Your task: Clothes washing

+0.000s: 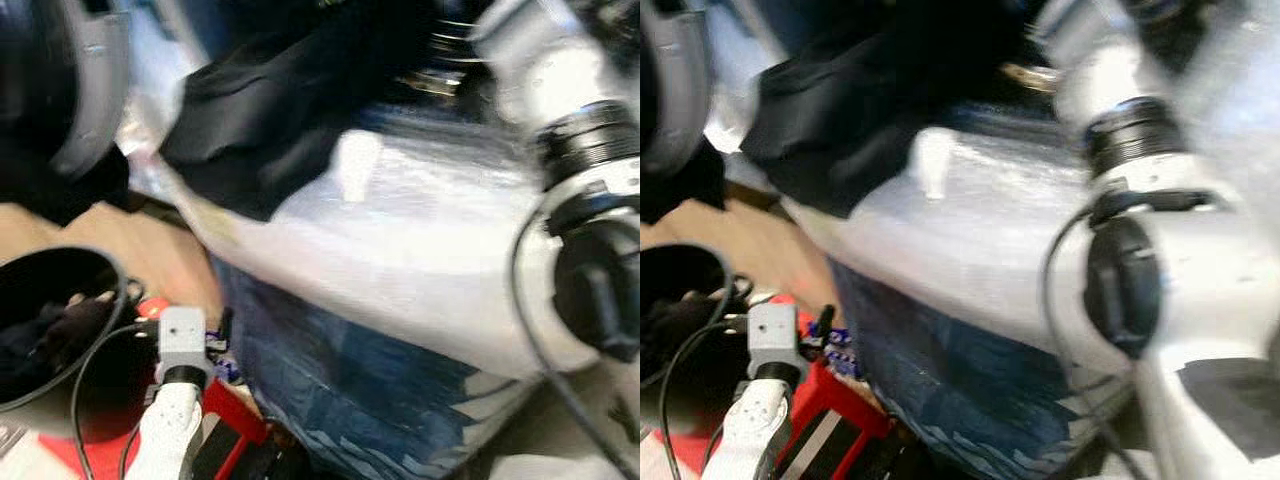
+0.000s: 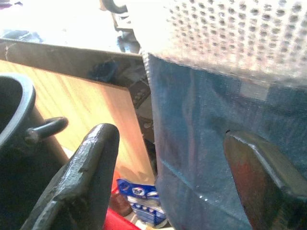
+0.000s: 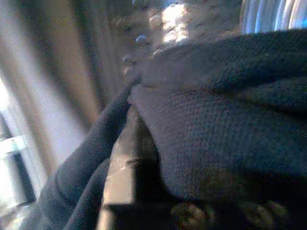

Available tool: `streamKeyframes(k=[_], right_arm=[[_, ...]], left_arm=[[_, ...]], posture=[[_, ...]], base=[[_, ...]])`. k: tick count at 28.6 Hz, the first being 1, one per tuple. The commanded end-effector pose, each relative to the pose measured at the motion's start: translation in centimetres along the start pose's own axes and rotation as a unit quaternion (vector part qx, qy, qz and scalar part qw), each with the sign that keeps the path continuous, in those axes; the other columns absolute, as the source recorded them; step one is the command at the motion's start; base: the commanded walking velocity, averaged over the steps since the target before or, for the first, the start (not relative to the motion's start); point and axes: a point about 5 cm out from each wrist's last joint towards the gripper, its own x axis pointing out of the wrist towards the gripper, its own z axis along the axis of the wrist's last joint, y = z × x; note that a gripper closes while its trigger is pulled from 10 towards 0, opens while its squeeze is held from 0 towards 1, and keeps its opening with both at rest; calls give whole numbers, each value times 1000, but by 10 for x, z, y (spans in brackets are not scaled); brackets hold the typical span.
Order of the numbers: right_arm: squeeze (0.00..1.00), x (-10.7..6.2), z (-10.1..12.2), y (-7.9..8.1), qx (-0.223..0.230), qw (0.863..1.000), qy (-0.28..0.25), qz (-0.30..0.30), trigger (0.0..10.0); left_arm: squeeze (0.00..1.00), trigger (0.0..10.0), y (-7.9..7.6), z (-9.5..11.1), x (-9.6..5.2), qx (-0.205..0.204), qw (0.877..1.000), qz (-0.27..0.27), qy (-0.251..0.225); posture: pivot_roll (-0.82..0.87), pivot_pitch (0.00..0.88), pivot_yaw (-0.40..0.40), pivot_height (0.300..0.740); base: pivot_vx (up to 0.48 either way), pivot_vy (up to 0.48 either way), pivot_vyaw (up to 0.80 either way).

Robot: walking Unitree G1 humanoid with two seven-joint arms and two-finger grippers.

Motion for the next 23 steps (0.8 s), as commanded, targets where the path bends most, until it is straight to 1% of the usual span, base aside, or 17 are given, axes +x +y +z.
streamKeyframes(k=[1,3,4,6,8,10,12,14,15,17,18,19,20,23], right_arm=[[0,8,7,9,1,1000,-21,6,10000],[0,7,12,6,11,999,-38,-14,10000],[0,6,20,3,18,998,-54,-36,10000],[0,7,25,3,19,997,-62,-45,10000],[0,9,27,5,19,997,-65,-46,10000],[0,14,30,11,13,997,-64,-47,10000],[0,18,31,15,5,997,-61,-51,10000],[0,24,32,22,-15,996,-48,-70,10000],[0,25,32,23,-18,996,-46,-73,10000],[0,28,30,24,-46,994,-23,-100,10000],[0,28,30,24,-46,994,-23,-100,10000],[0,29,29,24,-68,991,-14,-112,10000],[0,29,29,24,-76,990,-12,-117,10000],[0,31,30,28,-76,990,-20,-116,10000]], left_arm=[[0,10000,23,-13,-8,14,999,32,30],[0,10000,23,-14,-8,13,999,32,30],[0,10000,22,-14,-9,13,999,32,32],[0,10000,22,-15,-9,12,999,33,33],[0,10000,22,-14,-8,12,999,33,33],[0,10000,21,-14,-7,12,999,31,32],[0,10000,22,-13,-7,10,999,32,31],[0,10000,21,-13,-6,9,999,31,32],[0,10000,21,-13,-6,9,999,30,32],[0,10000,19,-14,-5,9,999,25,35],[0,10000,19,-14,-5,9,999,25,35],[0,10000,18,-14,-5,5,999,23,35],[0,10000,17,-14,-5,2,999,22,35],[0,10000,13,-14,-6,-1,999,8,32]], posture=[[61,93,-21,740],[61,98,-20,740],[59,102,-21,740],[56,104,-24,740],[55,107,-26,740],[52,109,-27,740],[52,109,-27,740],[53,106,-32,740],[53,106,-32,740],[53,107,-34,740],[53,107,-34,740],[54,106,-36,740],[54,106,-36,740],[55,106,-40,740]], base=[[0,0,0],[0,0,0],[0,0,0],[0,0,0],[0,0,0],[0,0,0],[0,0,0],[0,0,0],[0,0,0],[0,0,0],[0,0,0],[0,0,0],[0,0,0],[0,0,0]])
